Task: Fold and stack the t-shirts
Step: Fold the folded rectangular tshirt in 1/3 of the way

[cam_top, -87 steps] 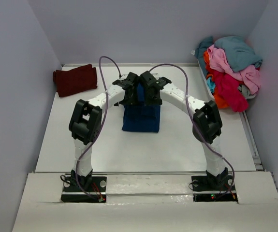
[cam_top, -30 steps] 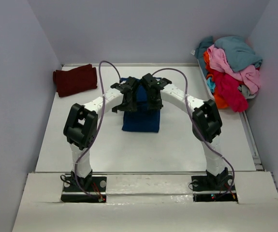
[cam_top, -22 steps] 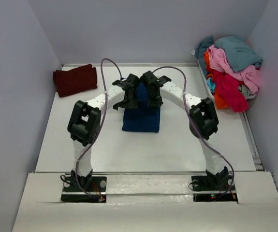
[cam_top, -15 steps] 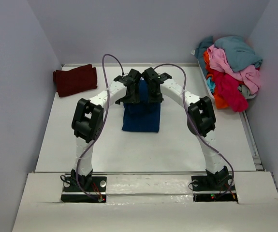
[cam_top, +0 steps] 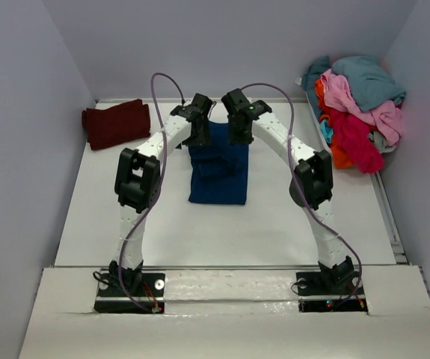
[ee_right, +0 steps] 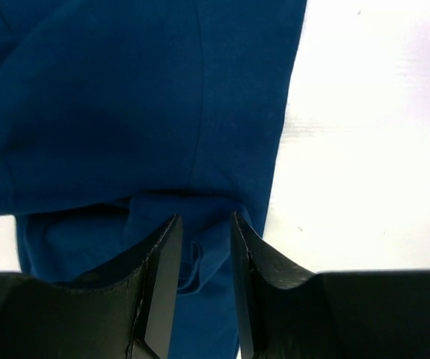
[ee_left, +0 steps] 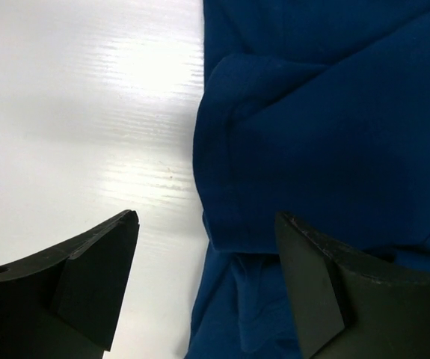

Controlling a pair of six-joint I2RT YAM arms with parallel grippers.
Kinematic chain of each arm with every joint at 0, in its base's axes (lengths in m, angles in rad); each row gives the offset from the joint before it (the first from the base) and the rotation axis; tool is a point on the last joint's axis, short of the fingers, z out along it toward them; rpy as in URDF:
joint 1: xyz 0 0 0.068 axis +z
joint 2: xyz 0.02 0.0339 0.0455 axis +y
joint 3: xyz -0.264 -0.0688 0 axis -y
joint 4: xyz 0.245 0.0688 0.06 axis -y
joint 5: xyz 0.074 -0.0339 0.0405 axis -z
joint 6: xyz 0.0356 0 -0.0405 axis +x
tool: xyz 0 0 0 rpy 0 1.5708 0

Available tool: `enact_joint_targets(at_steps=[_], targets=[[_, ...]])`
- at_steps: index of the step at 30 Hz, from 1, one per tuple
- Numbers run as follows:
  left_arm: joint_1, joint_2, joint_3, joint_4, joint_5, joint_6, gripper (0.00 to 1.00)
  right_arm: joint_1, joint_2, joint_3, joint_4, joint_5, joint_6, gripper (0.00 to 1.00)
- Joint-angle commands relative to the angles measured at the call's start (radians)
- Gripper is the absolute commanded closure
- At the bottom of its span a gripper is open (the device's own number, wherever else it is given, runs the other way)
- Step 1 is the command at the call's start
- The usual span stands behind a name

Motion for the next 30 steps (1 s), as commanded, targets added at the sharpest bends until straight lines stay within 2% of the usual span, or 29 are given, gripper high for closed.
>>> enact_joint_targets(at_steps=[1, 5, 10, 12, 22, 30], targets=[[-0.003, -0.122, -0.075, -0.039, -0.028, 0.027, 0.15, -0.004, -0.076, -0.081, -0.057, -0.011, 0.009, 0.63], [-0.003, -0.261, -0.272, -0.008, -0.007, 0.023, 0.16, -0.004, -0.205, -0.315, -0.011, -0.043, 0.038, 0.65], [-0.012, -0.37, -0.464, 0.02, 0.021, 0.009, 0.16, -0.004, -0.276, -0.448, 0.01, -0.066, 0.054, 0.65], [-0.012, -0.409, -0.498, 0.024, 0.024, 0.009, 0.16, -0.004, -0.288, -0.483, 0.02, -0.066, 0.055, 0.65], [-0.04, -0.381, -0.577, 0.035, 0.067, 0.023, 0.16, -0.004, -0.236, -0.475, 0.034, -0.086, 0.049, 0.65], [-0.049, -0.297, -0.58, 0.067, 0.082, 0.021, 0.16, -0.004, -0.204, -0.428, 0.029, -0.097, 0.051, 0.65]])
